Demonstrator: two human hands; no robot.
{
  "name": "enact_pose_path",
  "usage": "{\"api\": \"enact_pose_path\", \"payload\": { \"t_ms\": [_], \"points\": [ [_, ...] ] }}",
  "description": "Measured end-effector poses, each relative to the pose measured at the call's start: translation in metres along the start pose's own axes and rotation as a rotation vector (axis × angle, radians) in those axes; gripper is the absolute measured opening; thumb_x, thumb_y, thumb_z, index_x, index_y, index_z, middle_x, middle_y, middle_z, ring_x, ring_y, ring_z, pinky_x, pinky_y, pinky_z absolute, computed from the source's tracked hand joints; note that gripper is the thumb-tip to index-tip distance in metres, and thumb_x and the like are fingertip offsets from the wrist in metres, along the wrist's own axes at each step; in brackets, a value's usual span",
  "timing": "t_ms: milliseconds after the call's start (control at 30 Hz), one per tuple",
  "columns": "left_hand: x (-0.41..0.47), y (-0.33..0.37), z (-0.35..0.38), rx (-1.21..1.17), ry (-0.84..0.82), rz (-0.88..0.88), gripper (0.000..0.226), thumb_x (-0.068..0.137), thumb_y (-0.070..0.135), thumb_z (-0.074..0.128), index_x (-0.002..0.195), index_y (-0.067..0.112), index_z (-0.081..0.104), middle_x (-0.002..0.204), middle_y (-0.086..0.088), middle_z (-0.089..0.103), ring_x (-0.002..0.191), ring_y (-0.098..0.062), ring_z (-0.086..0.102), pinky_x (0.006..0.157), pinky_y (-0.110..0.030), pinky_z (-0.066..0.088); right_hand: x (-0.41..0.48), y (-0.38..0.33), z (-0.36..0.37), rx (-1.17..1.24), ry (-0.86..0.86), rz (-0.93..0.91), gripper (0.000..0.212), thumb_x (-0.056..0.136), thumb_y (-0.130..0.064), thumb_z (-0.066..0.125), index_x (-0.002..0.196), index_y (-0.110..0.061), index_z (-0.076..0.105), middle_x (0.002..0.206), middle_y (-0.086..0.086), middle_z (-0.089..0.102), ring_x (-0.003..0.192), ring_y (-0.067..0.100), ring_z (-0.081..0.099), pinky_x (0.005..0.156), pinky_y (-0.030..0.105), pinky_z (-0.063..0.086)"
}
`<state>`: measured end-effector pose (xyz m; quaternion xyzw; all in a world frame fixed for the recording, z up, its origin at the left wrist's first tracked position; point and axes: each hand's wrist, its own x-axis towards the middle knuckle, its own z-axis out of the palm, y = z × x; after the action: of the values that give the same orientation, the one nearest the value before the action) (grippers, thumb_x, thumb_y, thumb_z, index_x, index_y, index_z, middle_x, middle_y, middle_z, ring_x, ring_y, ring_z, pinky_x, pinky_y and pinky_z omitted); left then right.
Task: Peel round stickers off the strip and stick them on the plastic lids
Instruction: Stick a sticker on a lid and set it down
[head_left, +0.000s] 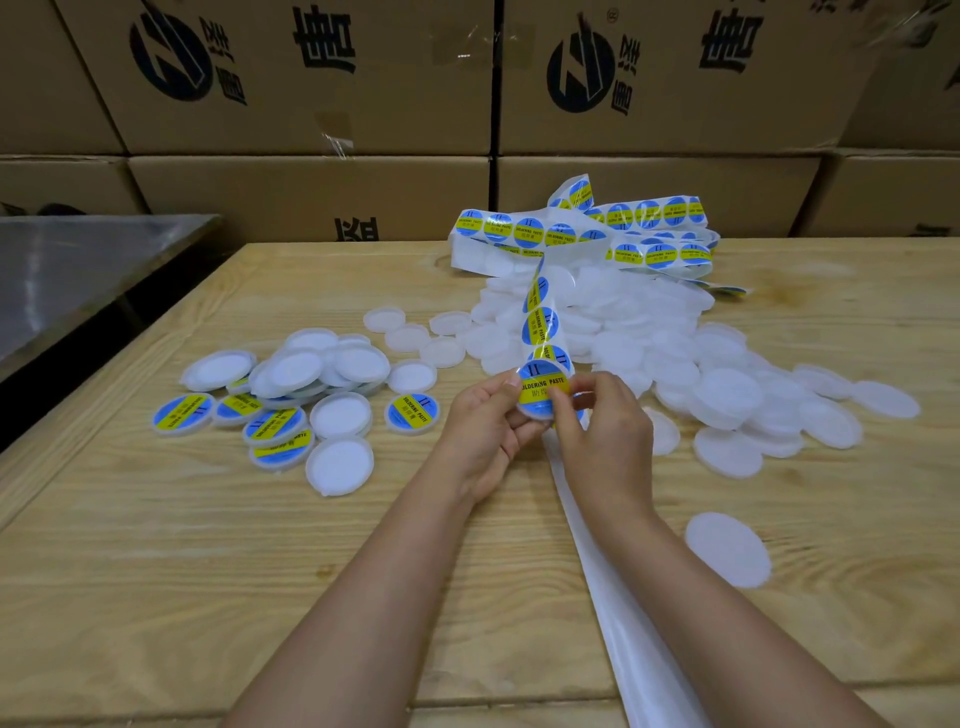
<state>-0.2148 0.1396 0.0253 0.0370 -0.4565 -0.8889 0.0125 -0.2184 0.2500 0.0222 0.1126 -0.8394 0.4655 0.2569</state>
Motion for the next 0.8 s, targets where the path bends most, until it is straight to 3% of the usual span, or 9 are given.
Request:
{"api": "enact_pose_path", "payload": {
  "t_ms": [100,133,233,300,467,600,800],
  "points": [
    [0.0,0.001,-0.001,-0.001,-0.002,-0.004,0.029,0.1,0.006,0.035,0.116,-0.009,0.054,0.106,-0.025,0.065,0.084,-0.024,0.07,0.077,-0.029,0.058,0.001,-0.001,-0.003,0.161,-0.019,0.094,0.068,0.082,-0.017,0.069,0.14,-0.022,0.035,0.09,-0.008,0.061,0.076,0.006,0.061,0.067,0.014,0.041],
    [0.0,0.001,-0.001,-0.007,-0.011,-0.002,0.029,0.1,0.006,0.035,0.114,-0.008,0.056,0.104,-0.024,0.066,0.084,-0.023,0.07,0.077,-0.029,0.058,0.002,0.0,-0.003,0.177,-0.014,0.094,0.066,0.082,-0.017,0.069,0.14,-0.022,0.037,0.088,-0.009,0.061,0.074,0.004,0.06,0.068,0.013,0.042],
    [0.0,0.0,-0.003,-0.012,-0.071,-0.009,0.03,0.099,0.005,0.033,0.113,-0.006,0.057,0.095,-0.016,0.071,0.085,-0.022,0.07,0.077,-0.029,0.058,0.002,0.003,-0.001,0.146,0.021,0.047,0.019,0.086,-0.014,0.065,0.104,-0.011,0.065,0.089,0.002,0.066,0.073,0.007,0.058,0.068,0.011,0.042],
    [-0.002,0.0,-0.004,0.025,-0.112,-0.021,0.031,0.1,0.006,0.032,0.114,-0.004,0.058,0.098,-0.014,0.07,0.087,-0.022,0.07,0.081,-0.031,0.057,0.003,0.005,-0.001,0.177,0.064,0.068,0.005,0.088,-0.014,0.063,0.085,-0.01,0.064,0.084,0.005,0.065,0.073,0.013,0.059,0.064,0.008,0.039],
    [-0.005,0.0,-0.002,0.031,-0.215,-0.083,0.032,0.089,0.013,0.044,0.115,0.001,0.058,0.103,-0.013,0.069,0.09,-0.023,0.069,0.084,-0.034,0.056,0.006,0.008,-0.001,0.219,0.137,0.155,0.024,0.088,-0.023,0.064,0.071,-0.012,0.051,0.07,0.003,0.059,0.07,0.02,0.056,0.06,0.013,0.037],
    [-0.006,0.001,-0.003,-0.016,-0.263,-0.118,0.034,0.086,0.014,0.047,0.116,0.002,0.058,0.105,-0.011,0.07,0.094,-0.022,0.069,0.084,-0.032,0.056,0.005,0.008,0.001,0.247,0.102,0.219,0.03,0.083,-0.034,0.068,0.074,-0.015,0.047,0.078,0.005,0.058,0.074,0.018,0.055,0.061,0.016,0.036],
    [-0.005,-0.001,-0.002,-0.067,-0.191,-0.112,0.03,0.095,0.013,0.04,0.116,0.001,0.057,0.105,-0.013,0.069,0.089,-0.021,0.07,0.084,-0.031,0.054,0.002,0.004,0.006,0.282,0.019,0.197,0.037,0.076,-0.036,0.075,0.082,-0.03,0.038,0.091,-0.004,0.051,0.085,0.011,0.052,0.066,0.006,0.037]
  ]
}}
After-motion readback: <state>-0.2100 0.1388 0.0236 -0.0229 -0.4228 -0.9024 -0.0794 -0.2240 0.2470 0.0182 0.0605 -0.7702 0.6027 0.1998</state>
